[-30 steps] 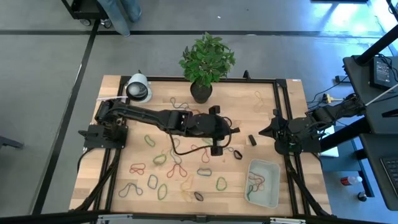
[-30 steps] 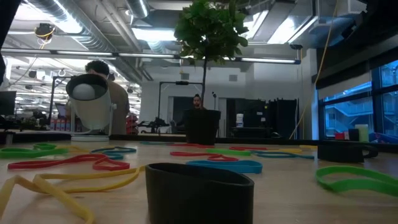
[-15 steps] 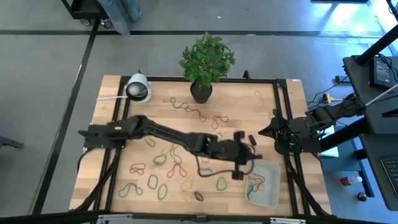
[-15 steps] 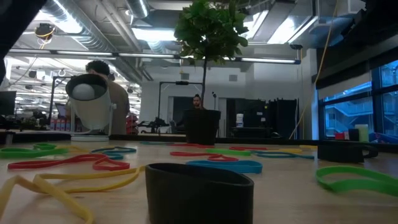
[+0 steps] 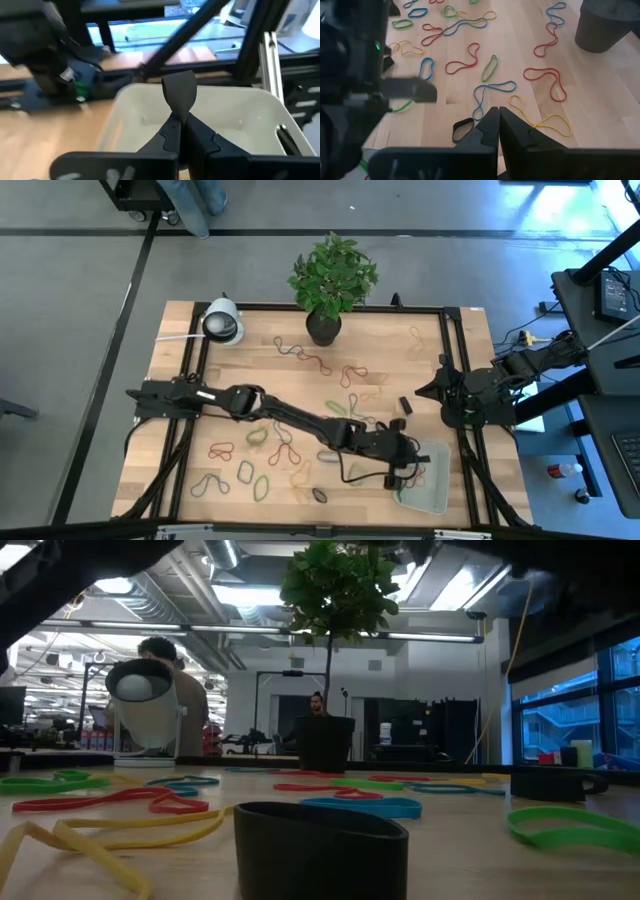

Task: Pick and place rubber bands into bin
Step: Put the black rubber band into the gray bin

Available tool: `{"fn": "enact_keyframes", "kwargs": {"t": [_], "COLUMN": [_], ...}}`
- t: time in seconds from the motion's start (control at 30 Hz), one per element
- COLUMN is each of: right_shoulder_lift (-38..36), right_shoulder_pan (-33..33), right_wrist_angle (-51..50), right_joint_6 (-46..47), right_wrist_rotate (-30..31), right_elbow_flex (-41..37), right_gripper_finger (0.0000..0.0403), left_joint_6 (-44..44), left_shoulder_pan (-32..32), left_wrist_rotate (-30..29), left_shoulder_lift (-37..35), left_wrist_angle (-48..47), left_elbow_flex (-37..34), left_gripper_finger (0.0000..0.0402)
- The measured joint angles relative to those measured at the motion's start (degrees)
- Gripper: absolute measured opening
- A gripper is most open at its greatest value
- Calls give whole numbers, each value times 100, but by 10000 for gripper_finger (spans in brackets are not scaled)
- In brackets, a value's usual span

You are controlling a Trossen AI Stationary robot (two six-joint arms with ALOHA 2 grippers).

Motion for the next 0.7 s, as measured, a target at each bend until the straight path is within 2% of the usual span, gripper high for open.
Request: {"fn": "enact_keyframes", "kwargs": {"t": [0.2,0.33,0.7], "right_shoulder_lift": [2,2,2], "right_shoulder_pan": [1,2,2], "right_wrist_angle": [-17,-27,-34], "right_joint_6": [0,20,15], "right_wrist_rotate": [0,0,0], "right_elbow_flex": [0,0,0], "right_gripper_finger": [16,16,16], "left_joint_6": [-255,-522,-974], "left_shoulder_pan": [-38,-67,-68], "left_wrist_rotate": [314,75,-33], "left_shoulder_lift": [252,301,301], "left_wrist_angle": [54,49,231], "left_elbow_flex": [0,0,0], "left_gripper_finger": [3,13,109]}}
